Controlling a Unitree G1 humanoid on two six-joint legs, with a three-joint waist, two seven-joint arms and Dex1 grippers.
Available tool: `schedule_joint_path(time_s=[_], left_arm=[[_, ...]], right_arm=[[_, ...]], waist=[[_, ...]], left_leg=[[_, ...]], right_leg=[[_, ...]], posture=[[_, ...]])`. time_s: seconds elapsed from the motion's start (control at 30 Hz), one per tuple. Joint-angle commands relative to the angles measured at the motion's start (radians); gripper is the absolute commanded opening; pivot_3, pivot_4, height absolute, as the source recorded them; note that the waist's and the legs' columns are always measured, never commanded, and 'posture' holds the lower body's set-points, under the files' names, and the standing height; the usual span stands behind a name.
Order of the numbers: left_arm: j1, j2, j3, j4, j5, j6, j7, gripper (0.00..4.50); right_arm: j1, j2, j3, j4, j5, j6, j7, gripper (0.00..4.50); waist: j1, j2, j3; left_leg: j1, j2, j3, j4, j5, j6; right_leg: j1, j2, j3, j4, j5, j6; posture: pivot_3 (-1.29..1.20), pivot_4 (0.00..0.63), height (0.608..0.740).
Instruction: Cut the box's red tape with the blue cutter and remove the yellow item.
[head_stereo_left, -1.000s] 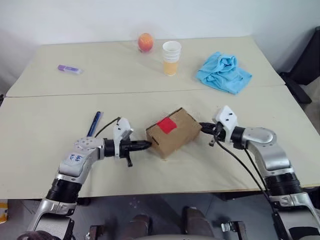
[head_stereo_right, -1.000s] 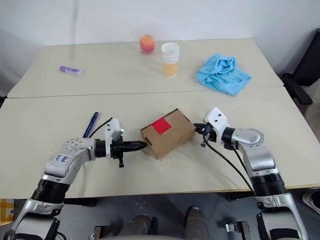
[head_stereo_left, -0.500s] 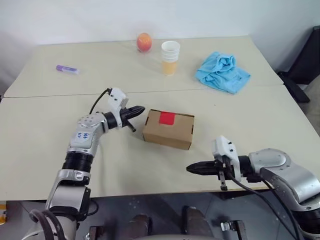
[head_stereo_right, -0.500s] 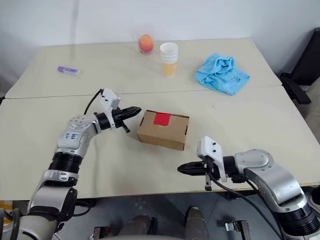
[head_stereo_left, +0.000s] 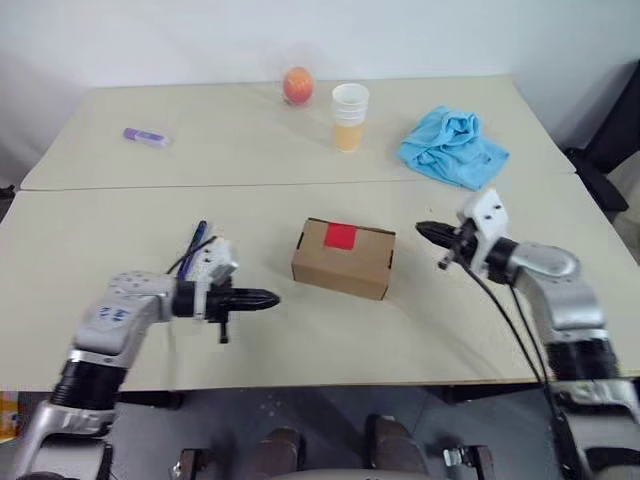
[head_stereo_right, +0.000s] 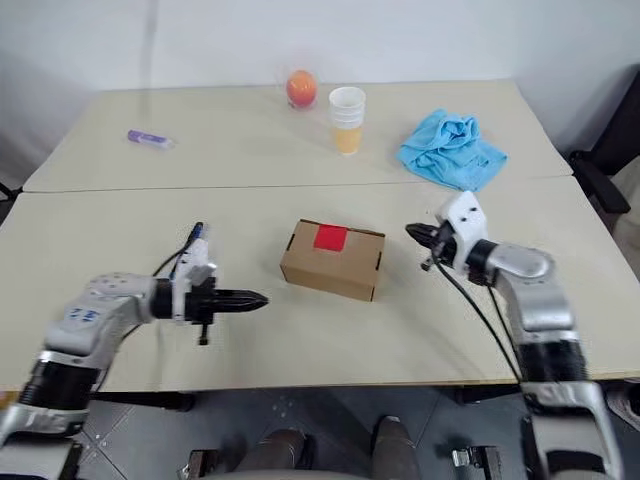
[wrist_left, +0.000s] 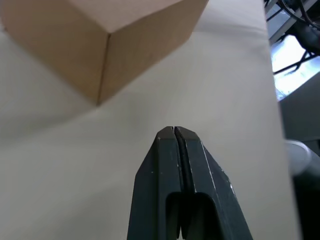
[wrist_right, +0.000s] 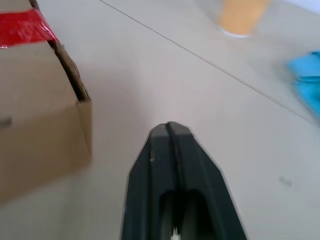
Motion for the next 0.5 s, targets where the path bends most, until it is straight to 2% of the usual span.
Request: schedule_joint_path(time_s=[0.03, 0.17, 0.23, 0.3, 0.5], left_arm=[[-0.022, -0.027, -0.01, -0.007, 0.039, -0.044, 0.048, 0.01], [-0.042, -0.089, -0.019, 0.033, 0.084, -0.084, 0.128, 0.01], [-0.055, -0.125, -0.01, 0.081, 0.123, -0.128, 0.195, 0.01], [-0.063, -0.146, -0.003, 0.113, 0.142, -0.156, 0.226, 0.01], [-0.076, -0.17, -0.021, 0.164, 0.153, -0.202, 0.214, 0.01]], right_arm=[[-0.073, 0.035, 0.005, 0.174, -0.027, -0.159, 0.05, 0.0], [-0.126, 0.079, 0.022, 0.298, -0.02, -0.206, 0.142, 0.0], [-0.108, 0.068, 0.037, 0.275, 0.012, -0.173, 0.266, 0.0], [-0.089, 0.05, 0.04, 0.25, 0.023, -0.151, 0.33, 0.0], [0.007, -0.023, 0.046, 0.101, 0.015, -0.079, 0.39, 0.0]], waist=[[-0.014, 0.0, 0.0], [-0.032, 0.0, 0.0], [-0.037, 0.0, 0.0], [-0.038, 0.0, 0.0], [-0.035, 0.001, 0.0]], left_leg=[[0.0, 0.0, 0.0, -0.001, 0.0, 0.0], [0.0, 0.0, 0.0, -0.001, 0.0, 0.0], [0.0, 0.0, 0.0, -0.001, 0.0, 0.0], [0.0, 0.0, -0.001, 0.0, 0.0, 0.0], [0.0, 0.0, 0.0, 0.001, 0.0, 0.0]], right_leg=[[0.0, 0.0, 0.0, 0.0, 0.0, 0.0], [0.0, 0.0, 0.0, -0.001, 0.0, 0.0], [0.0, 0.0, -0.001, -0.001, 0.0, 0.0], [0.0, 0.0, -0.001, -0.001, 0.0, 0.0], [0.0, 0.0, -0.001, 0.0, 0.0, 0.0]], posture=[[0.0, 0.15, 0.74], [0.0, 0.15, 0.74], [0.0, 0.15, 0.74], [0.0, 0.15, 0.74], [0.0, 0.15, 0.74]])
